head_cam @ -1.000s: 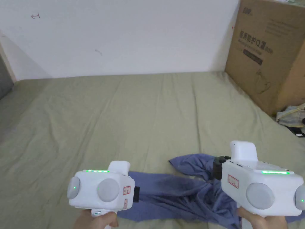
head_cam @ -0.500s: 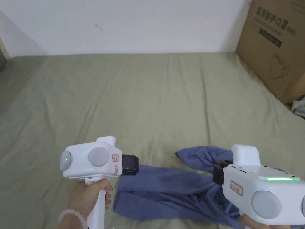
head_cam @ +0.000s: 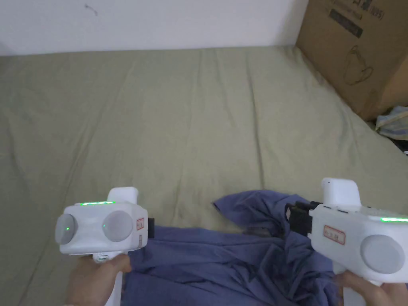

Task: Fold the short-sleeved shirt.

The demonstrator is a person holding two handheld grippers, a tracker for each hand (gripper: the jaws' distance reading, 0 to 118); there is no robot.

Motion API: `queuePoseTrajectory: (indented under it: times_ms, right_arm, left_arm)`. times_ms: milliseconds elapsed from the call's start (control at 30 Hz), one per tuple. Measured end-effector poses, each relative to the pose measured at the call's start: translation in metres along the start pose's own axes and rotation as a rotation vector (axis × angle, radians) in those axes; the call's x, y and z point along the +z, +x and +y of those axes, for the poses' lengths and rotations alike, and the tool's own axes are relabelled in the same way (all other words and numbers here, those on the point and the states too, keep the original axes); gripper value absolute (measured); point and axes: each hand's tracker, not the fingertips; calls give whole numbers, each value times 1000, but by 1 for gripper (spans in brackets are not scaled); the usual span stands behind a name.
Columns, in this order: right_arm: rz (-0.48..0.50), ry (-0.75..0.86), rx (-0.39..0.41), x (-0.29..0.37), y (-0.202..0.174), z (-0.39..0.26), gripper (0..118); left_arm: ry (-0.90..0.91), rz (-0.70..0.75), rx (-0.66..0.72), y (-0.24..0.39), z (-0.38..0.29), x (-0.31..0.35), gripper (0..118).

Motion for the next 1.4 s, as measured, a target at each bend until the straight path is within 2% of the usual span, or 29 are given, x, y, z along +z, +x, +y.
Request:
queuePoseTrajectory:
  times_ms: [33, 67, 100, 233, 333, 433, 533, 567, 600, 633, 700, 733, 800, 833, 933, 1033, 1233, 1400]
  right_arm:
    - [10, 0, -5, -3, 8, 10, 49]
    - [9, 11, -3, -5, 15, 20, 62]
    - [7, 22, -2, -7, 21, 29, 69]
    - [-10, -76, 32, -45, 50, 73, 70]
    - [-39, -175, 0, -80, 62, 83, 70]
    - [-41, -308, 5, -116, 71, 76, 70]
    - [-76, -445, 67, -144, 68, 52, 68]
    - [-71, -434, 107, -147, 65, 42, 68]
    - [-107, -356, 164, -150, 65, 41, 68]
    - [-105, -385, 117, -149, 63, 47, 67]
    - [-112, -385, 110, -147, 60, 51, 57]
    - [-118, -386, 145, -143, 56, 52, 41]
    - [-114, -398, 157, -140, 52, 56, 7]
    - [-131, -391, 164, -136, 50, 57, 6]
    - [-120, -360, 118, -121, 55, 66, 6]
    - [-84, -292, 83, -88, 58, 87, 5]
    - [-93, -67, 64, 12, 60, 149, 5]
    - [-99, 100, 8, 97, 69, 187, 5]
  left_arm:
    - [7, -8, 3, -1, 0, 5, 6]
    - [12, -13, 6, -2, 1, 10, 6]
    - [24, -15, 4, -1, 1, 14, 6]
    - [57, -27, -10, 2, 7, 27, 6]
    - [65, -28, -19, 5, 10, 28, 6]
    - [56, -21, -27, 7, 10, 28, 6]
    - [43, -17, -26, 8, 9, 26, 6]
    - [40, -17, -24, 8, 9, 26, 6]
    - [38, -18, -24, 8, 8, 26, 6]
    - [32, -17, -25, 8, 8, 26, 6]
    - [29, -18, -28, 6, 9, 25, 6]
    - [28, -16, -28, 6, 9, 26, 6]
    - [31, -16, -22, 6, 10, 30, 6]
    - [32, -15, -21, 6, 10, 33, 6]
    - [35, -9, -22, 5, 11, 43, 6]
    - [65, 21, -17, 1, 14, 64, 6]
    - [210, 76, -10, -14, 33, 133, 6]
    - [355, 118, -26, -29, 55, 211, 6]
